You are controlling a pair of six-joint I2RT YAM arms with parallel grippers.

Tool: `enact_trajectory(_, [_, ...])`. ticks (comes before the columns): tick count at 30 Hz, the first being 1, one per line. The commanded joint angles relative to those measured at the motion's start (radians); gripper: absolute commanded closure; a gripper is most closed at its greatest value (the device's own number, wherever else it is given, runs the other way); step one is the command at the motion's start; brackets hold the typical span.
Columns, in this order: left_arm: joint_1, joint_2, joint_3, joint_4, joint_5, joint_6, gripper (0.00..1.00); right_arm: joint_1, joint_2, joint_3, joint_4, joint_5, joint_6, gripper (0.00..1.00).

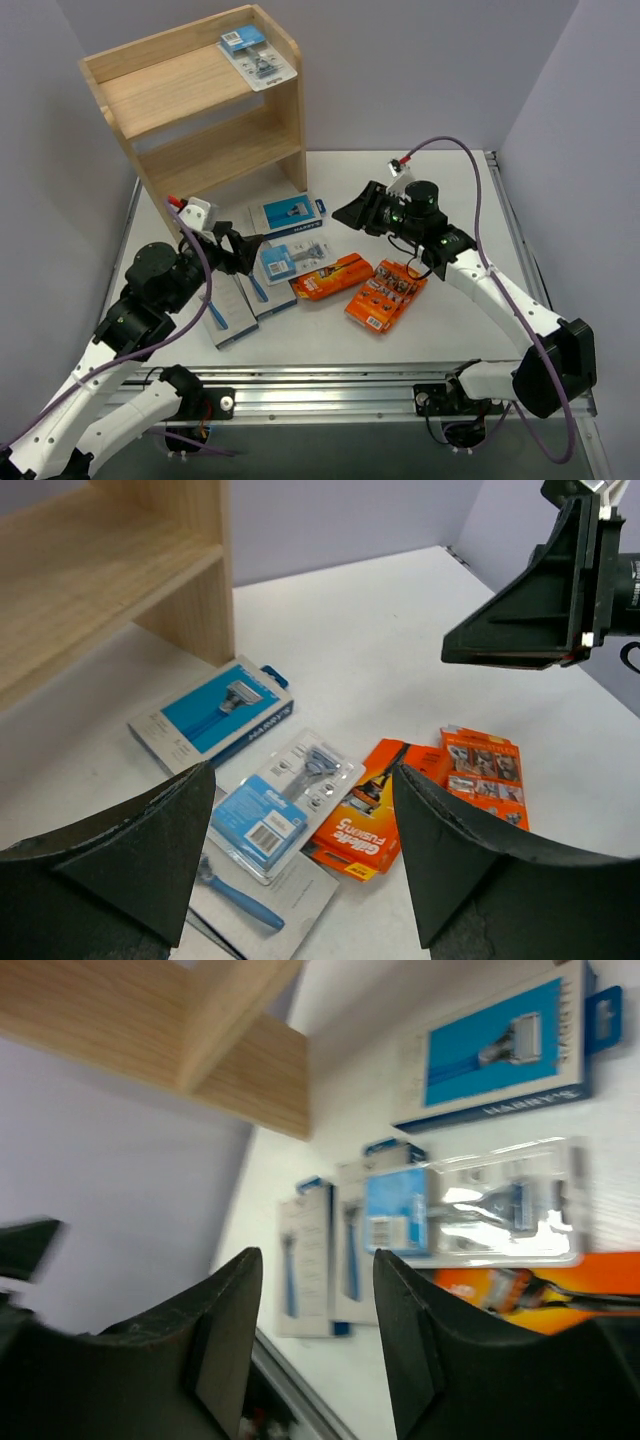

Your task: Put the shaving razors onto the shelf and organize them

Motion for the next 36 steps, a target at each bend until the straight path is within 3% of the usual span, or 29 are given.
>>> enact_trajectory(1, [0.010, -0.052, 0.069, -0.096, -0.099, 0.120, 0.20, 0.003, 0.027, 0.126, -0.152, -0.054, -0.358, 0.57])
enact_trajectory(3, [0.010, -0.066, 0.062, -0.116, -0.129, 0.141, 0.20, 0.007, 0.062, 0.161, -0.192, -0.046, -0.503, 0.57])
enact_trajectory(9, [0.011, -0.141, -0.033, -0.089, -0.228, 0.184, 0.19, 0.017, 0.242, 0.288, -0.298, 0.013, -0.714, 0.60])
enact_trajectory(13, [0.010, -0.199, -0.113, -0.063, -0.259, 0.180, 0.17, 0.017, 0.467, 0.451, -0.535, 0.033, -0.817, 0.62])
enact_trajectory(15, [0.010, -0.213, -0.134, -0.054, -0.274, 0.172, 0.16, 0.012, 0.527, 0.499, -0.566, 0.046, -0.814, 0.61])
enact_trajectory(20, [0.010, -0.236, -0.148, -0.044, -0.299, 0.180, 0.13, -0.014, 0.639, 0.473, -0.497, 0.041, -0.686, 0.48])
enact_trajectory(36, [0.001, -0.272, -0.162, -0.031, -0.304, 0.183, 0.12, -0.076, 0.721, 0.266, -0.140, -0.226, -0.392, 0.44])
